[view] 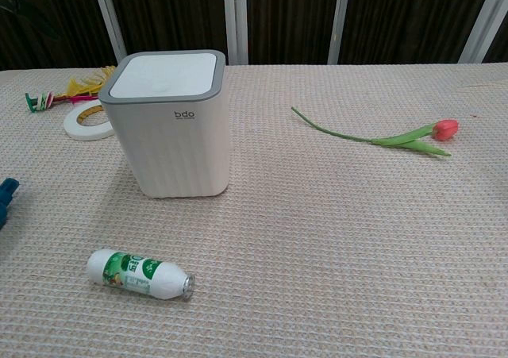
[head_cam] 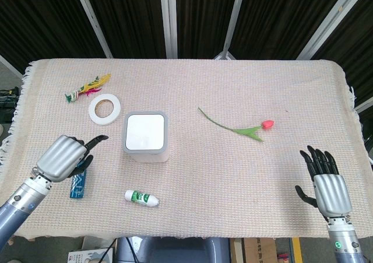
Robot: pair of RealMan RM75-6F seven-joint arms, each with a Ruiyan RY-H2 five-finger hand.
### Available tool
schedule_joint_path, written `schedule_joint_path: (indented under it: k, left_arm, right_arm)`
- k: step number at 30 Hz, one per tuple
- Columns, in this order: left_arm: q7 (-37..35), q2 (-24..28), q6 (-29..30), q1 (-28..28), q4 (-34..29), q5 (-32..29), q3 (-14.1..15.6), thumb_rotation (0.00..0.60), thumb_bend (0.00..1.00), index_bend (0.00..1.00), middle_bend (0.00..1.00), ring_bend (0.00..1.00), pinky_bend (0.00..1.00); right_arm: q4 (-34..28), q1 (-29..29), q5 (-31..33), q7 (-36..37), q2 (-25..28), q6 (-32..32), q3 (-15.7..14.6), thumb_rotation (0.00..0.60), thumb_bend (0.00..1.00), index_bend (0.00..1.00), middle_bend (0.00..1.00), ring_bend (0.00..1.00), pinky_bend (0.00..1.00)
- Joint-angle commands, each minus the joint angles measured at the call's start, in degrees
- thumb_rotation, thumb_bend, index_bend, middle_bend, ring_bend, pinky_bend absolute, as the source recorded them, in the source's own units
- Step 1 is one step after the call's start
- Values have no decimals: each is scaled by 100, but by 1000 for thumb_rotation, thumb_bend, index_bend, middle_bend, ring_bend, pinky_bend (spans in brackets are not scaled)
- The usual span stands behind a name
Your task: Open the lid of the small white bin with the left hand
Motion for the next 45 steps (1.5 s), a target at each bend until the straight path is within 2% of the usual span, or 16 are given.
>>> schedule_joint_path:
  k: [1, 6, 12, 18, 31, 45]
  left_arm:
    - [488, 8, -346, -226, -358, -394, -35, 600, 750, 202, 868, 706, 712]
    - [897, -93, -572, -468, -641, -856, -127, 600, 761, 215, 872, 711, 716]
    - [1365, -90, -958, -892, -939, -1800, -280, 600, 761, 209, 873, 715, 716]
    - [2087, -149, -1091, -1313, -1160, -2532, -263, 600, 760, 206, 873, 715, 716]
    - [3192, -602, -701, -2022, -1270, -3842, -82, 600, 760, 200, 874, 715, 716]
    - [3737, -984, -315, -2489, -1233, -4437, 166, 600, 759, 203, 875, 716, 716]
  right_arm:
    - [3, -7, 4, 23, 11, 16, 5, 600, 268, 105, 19, 0, 0]
    - [22, -11, 29, 56, 29, 16, 11, 600, 268, 105, 19, 0, 0]
    - [72, 26, 147, 76, 20, -97, 30, 600, 268, 105, 18, 0, 0]
    - [120, 72, 228, 53, -11, -185, 52, 600, 268, 105, 19, 0, 0]
    - [147, 59, 235, 89, -6, -132, 63, 600, 268, 105, 18, 0, 0]
    - [168, 69, 270, 83, -15, -146, 68, 600, 268, 105, 19, 0, 0]
